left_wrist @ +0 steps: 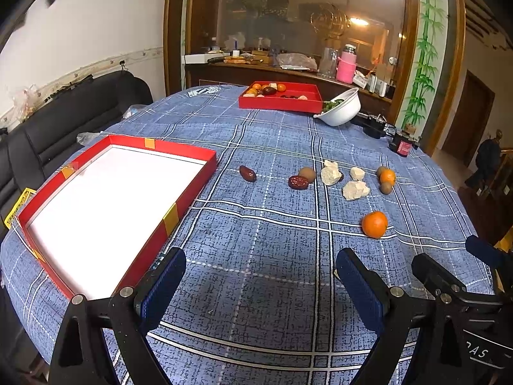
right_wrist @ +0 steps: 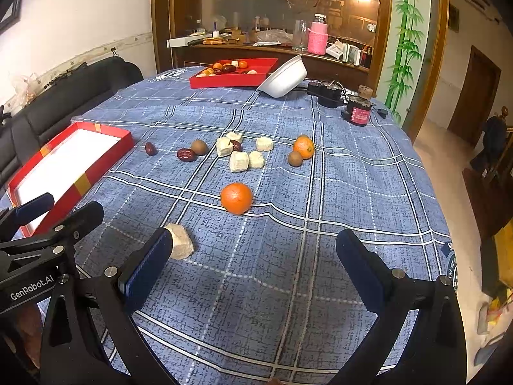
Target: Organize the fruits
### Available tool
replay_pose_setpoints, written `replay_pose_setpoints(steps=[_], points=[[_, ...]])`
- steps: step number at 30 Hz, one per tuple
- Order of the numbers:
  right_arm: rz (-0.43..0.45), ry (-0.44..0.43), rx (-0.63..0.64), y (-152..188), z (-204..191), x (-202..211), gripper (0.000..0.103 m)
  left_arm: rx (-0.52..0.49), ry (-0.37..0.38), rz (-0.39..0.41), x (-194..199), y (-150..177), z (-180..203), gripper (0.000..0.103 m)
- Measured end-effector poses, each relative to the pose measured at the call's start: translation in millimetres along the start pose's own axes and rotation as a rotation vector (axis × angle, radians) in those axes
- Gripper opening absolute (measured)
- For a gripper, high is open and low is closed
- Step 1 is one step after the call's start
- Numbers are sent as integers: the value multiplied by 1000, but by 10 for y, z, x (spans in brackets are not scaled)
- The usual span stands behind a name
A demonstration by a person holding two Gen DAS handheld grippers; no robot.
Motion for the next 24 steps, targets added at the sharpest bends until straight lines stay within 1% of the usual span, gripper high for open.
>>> replay_pose_setpoints(steps=[9, 21, 24], points=[[1, -4, -1, 7, -24, -3, 103, 3, 3, 16, 5, -7, -11, 94], [0, -4, -2, 11, -28, -3, 103, 12, 10, 6, 12, -6, -11, 94], [6, -4, -2, 9, -36, -4, 103, 35, 18, 31, 37, -28, -55, 94]])
Point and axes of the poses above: each gripper's, at about its wrist camera, not at the fingertips, and x roughly against the way its jaws point, z to its right, y to its underside, the point moved 7 cm from there along -x, roughly the way its jaws point, and after that the axes turned 9 degrees about -y, right-handed, at the moved point
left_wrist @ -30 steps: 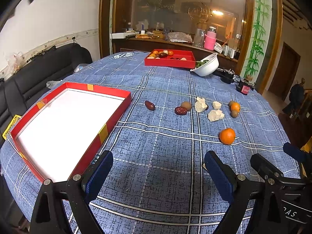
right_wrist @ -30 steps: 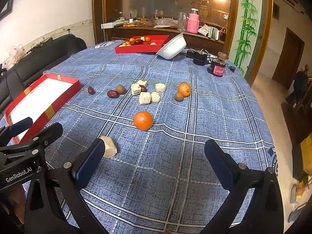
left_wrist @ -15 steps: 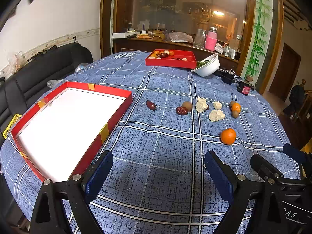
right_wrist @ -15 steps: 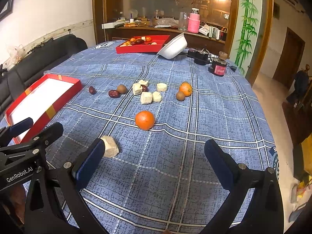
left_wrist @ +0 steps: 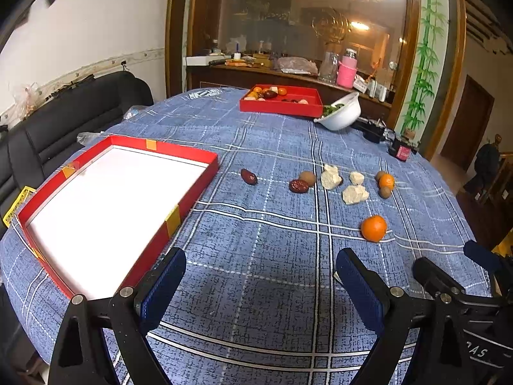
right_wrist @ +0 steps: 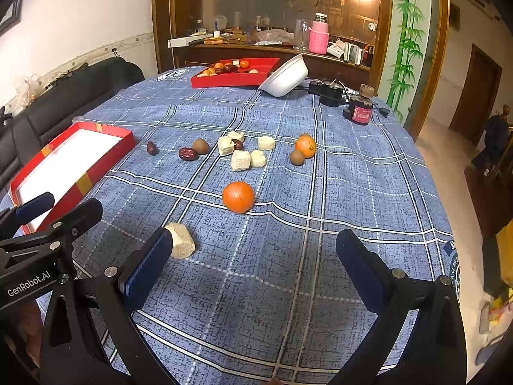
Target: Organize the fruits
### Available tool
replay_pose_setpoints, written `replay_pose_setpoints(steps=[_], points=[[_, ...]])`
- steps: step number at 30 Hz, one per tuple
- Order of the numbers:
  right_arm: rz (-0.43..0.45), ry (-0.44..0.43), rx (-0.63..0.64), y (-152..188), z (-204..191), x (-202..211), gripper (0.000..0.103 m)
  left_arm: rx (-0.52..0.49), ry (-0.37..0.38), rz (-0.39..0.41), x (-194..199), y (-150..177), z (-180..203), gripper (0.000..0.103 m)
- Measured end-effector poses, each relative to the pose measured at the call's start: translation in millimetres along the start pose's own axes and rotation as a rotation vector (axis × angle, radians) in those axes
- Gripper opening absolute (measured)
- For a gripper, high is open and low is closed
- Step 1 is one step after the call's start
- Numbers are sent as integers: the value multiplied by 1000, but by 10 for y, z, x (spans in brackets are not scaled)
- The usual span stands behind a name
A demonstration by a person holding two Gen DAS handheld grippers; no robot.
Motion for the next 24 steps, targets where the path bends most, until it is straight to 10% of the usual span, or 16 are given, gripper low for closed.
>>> replay_pose_setpoints(steps=[7, 20, 23, 24], points=[[-2, -54, -24, 82, 147, -37, 103, 60, 19, -26, -106, 37, -194, 89], [-104, -135, -16, -173, 81, -704, 91, -132, 103, -129, -263, 298, 137, 78], [-142, -110, -16, -217, 122, -890, 67, -164, 124, -152, -265, 328, 273, 77], [-157, -122, -22, -210, 123, -928, 36, -175, 130, -158, -282, 331, 327, 74]])
Point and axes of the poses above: each gripper's, at about its wrist camera, not at the fingertips, and x roughly against the way its jaws point, z to its right, y to its underside, the point moved 7 cm from there along -x, roughly the way its jaws point, and after that the axes turned 9 degrees about -y, right-handed, at the moved point
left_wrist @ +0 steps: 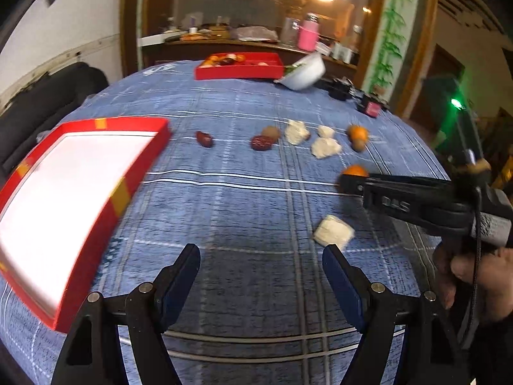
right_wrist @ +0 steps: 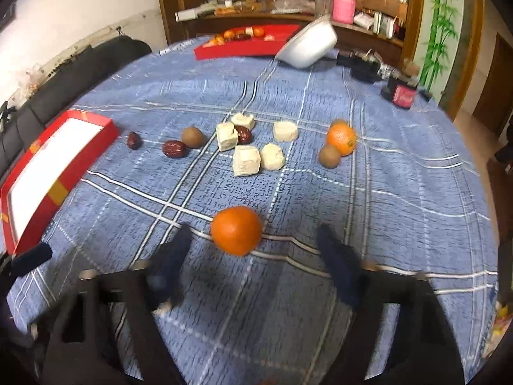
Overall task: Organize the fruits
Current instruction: 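Grasp the orange with the right tool while the left tool grasps the beige chunk, then carry the orange and beige chunk with both tools over the red box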
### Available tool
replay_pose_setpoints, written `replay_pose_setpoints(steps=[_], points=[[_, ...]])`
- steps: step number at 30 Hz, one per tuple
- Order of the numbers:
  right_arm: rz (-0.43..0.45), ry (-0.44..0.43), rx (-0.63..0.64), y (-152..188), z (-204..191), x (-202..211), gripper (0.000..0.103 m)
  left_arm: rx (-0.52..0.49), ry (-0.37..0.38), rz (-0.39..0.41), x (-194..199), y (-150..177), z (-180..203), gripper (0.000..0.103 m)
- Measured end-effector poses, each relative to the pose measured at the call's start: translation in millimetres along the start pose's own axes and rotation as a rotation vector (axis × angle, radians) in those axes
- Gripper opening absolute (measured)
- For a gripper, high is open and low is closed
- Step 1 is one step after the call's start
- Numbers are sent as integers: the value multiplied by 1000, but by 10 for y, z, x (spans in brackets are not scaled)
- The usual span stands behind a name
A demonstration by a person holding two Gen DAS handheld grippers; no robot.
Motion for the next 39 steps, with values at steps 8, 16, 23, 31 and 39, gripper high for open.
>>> replay_pose_setpoints(steps=[8, 16, 23, 31, 39], points=[[14, -47, -32, 65, 99, 107, 32, -102, 76, -48, -209, -62, 561, 68], [93, -94, -107, 46, 289, 261, 32, -127, 78, -71, -343, -181, 711, 34], [103, -129, -106, 30, 256, 282, 32, -61, 87, -12, -128, -174, 535, 34], [107, -131, -47, 33, 77, 329, 32, 22, 50, 50, 152, -182, 87, 34], [94, -156, 22, 103, -332, 412, 32, 189, -85, 93, 301, -214, -763, 34]])
Point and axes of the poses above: each gripper's, at about its wrist camera, not at the fingertips, and x roughly against the way its jaws point, z to its right, y to its underside, the point moved 7 cm from there along -x, roughly the way its jaws point, and after that the axes turned 9 degrees about -y, right-handed, at the moved point
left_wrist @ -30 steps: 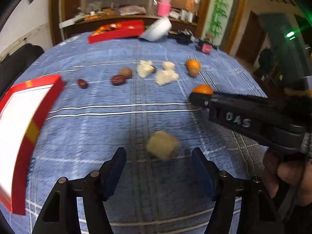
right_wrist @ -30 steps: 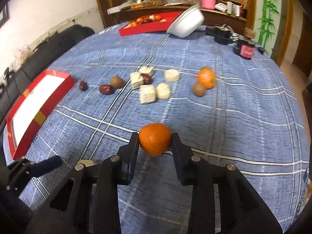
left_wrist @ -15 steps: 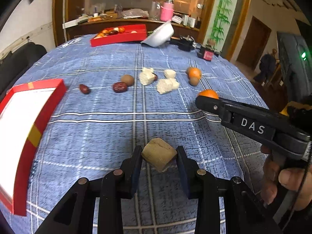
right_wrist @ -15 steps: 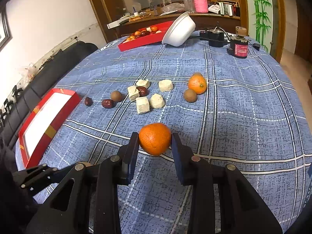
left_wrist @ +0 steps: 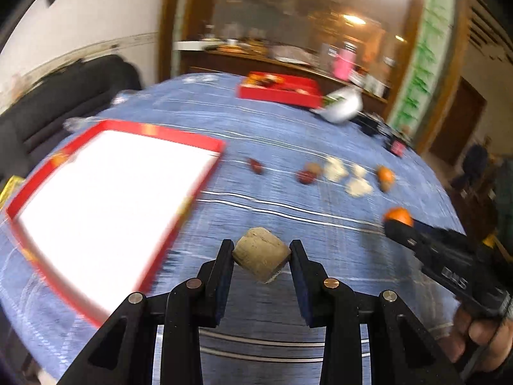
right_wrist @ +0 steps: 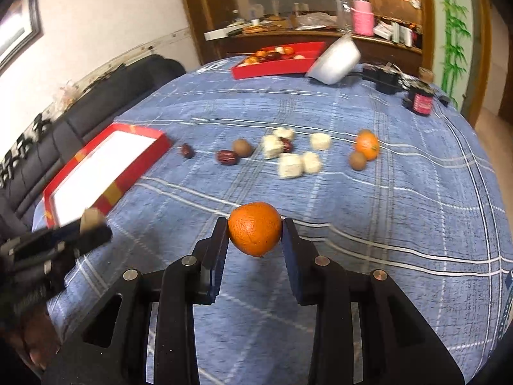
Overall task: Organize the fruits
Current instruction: 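Carry the orange and beige chunk with both tools over the red box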
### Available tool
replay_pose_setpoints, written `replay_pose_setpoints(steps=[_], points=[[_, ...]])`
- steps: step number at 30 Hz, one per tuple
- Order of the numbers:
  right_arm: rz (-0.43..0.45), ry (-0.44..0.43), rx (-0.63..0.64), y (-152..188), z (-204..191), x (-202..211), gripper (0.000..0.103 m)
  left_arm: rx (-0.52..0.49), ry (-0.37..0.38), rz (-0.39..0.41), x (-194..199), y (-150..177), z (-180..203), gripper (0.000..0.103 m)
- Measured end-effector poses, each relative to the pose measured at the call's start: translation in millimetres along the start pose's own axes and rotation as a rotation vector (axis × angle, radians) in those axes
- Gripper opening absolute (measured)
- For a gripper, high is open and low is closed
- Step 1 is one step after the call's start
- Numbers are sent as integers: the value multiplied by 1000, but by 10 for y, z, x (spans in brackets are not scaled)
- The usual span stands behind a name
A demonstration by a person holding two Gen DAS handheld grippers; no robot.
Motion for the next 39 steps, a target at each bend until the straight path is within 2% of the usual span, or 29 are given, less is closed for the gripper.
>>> replay_pose_setpoints(steps=[5, 11, 21, 26, 34, 38, 39], points=[[-5, -46, 72, -85, -411, -70, 32, 88, -85, 7, 10, -57, -542, 34], [-20, -124, 161, -219, -1034, -293, 33, 168, -176, -21, -74, -90, -1100, 34], [-42, -211, 220, -504, -1834, -910, 33, 242, -273, -69, -331, -185, -1610, 34], [-87, -218, 229, -564, -2042, -1275, 33, 248, -306, -95, -452, -173, -1736, 34], [-179, -189, 231, -478, -2102, -1657, 33, 263, -364, -171, -633, -74, -1900, 34], [-236, -154, 243, -423, -2082, -1747, 36, 242, -353, -203, -641, -68, -1854, 44], [-242, -146, 254, -415, -2084, -1744, 41, 238, -352, -208, -637, -67, -1847, 46]])
Point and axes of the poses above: each gripper's, at about its wrist camera, not at the fingertips, and x roughly against the way its jaws point, z to its right, y to its underside, the point moved 7 cm from there along -x, roughly the way its jaws point, and after that the axes turned 9 degrees about -y, right-handed, at the moved point
